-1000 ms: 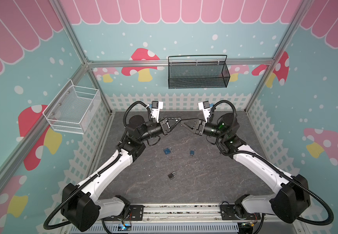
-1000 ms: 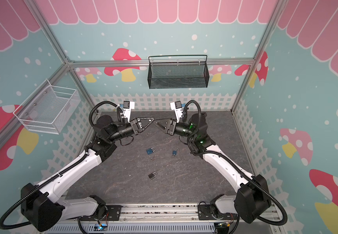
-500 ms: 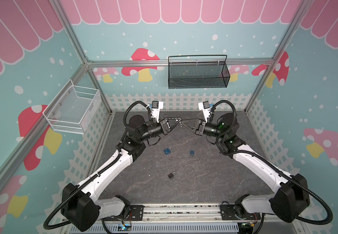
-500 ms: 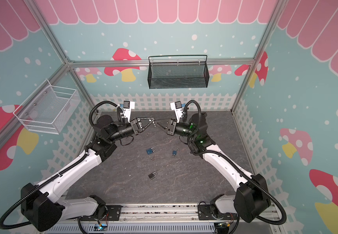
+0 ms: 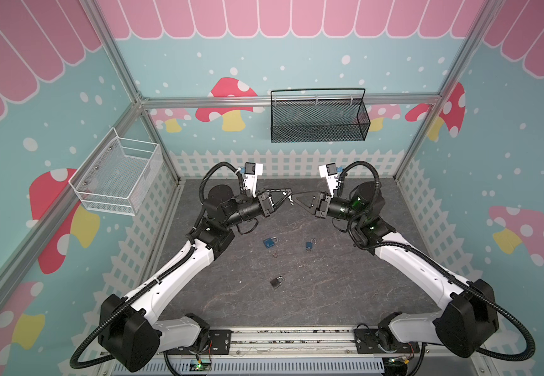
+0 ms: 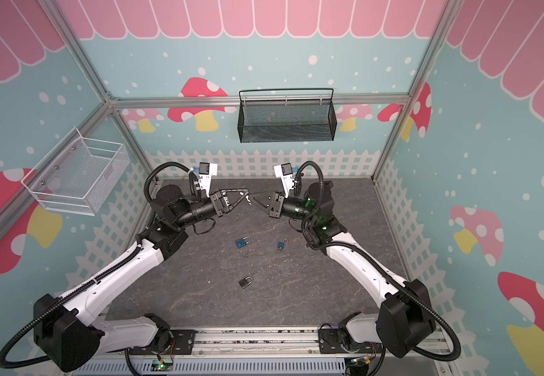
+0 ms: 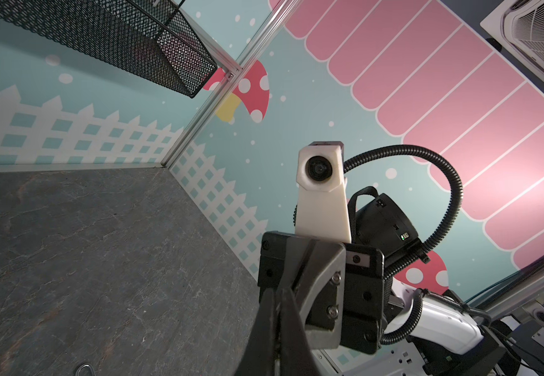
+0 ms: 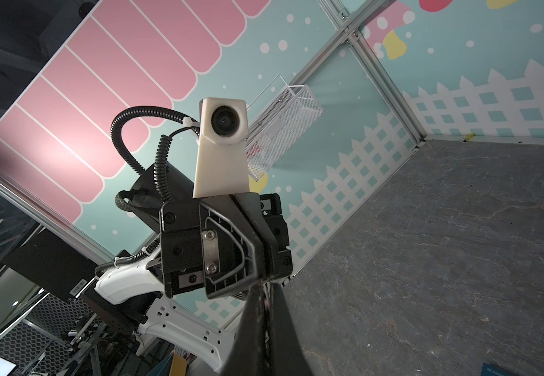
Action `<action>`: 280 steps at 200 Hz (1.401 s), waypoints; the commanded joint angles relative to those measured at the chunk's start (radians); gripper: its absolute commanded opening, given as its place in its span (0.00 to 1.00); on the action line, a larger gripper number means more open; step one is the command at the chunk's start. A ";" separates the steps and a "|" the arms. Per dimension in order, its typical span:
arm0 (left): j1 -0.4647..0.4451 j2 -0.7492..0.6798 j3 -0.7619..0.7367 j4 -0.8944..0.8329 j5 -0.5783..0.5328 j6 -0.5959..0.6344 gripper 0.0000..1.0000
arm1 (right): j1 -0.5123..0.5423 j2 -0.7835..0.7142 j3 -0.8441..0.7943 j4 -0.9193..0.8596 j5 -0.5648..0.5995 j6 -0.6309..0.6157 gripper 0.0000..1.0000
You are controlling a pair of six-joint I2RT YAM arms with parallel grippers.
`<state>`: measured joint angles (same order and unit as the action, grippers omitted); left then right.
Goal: Unlock with the key
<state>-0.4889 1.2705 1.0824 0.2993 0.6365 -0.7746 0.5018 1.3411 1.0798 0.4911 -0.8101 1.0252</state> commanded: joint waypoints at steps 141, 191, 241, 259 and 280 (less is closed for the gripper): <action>-0.174 -0.055 -0.195 -0.798 -0.454 0.152 0.61 | -0.088 -0.322 -0.565 -0.360 0.146 -0.137 0.00; -0.268 0.084 -0.242 -0.825 -0.488 0.196 0.65 | -0.050 -0.317 -0.689 -0.355 0.159 -0.111 0.00; -0.318 0.241 -0.233 -0.796 -0.517 0.201 0.66 | -0.049 -0.343 -0.710 -0.387 0.201 -0.157 0.00; -0.327 0.283 -0.241 -0.770 -0.509 0.186 0.66 | -0.049 -0.365 -0.714 -0.386 0.218 -0.163 0.00; -0.339 0.308 -0.248 -0.734 -0.496 0.178 0.66 | -0.048 -0.398 -0.724 -0.370 0.237 -0.160 0.00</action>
<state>-0.8120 1.5574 0.8459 -0.4816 0.1493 -0.5953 0.4480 0.9836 0.3725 0.1120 -0.6102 0.8825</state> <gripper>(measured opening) 0.663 0.048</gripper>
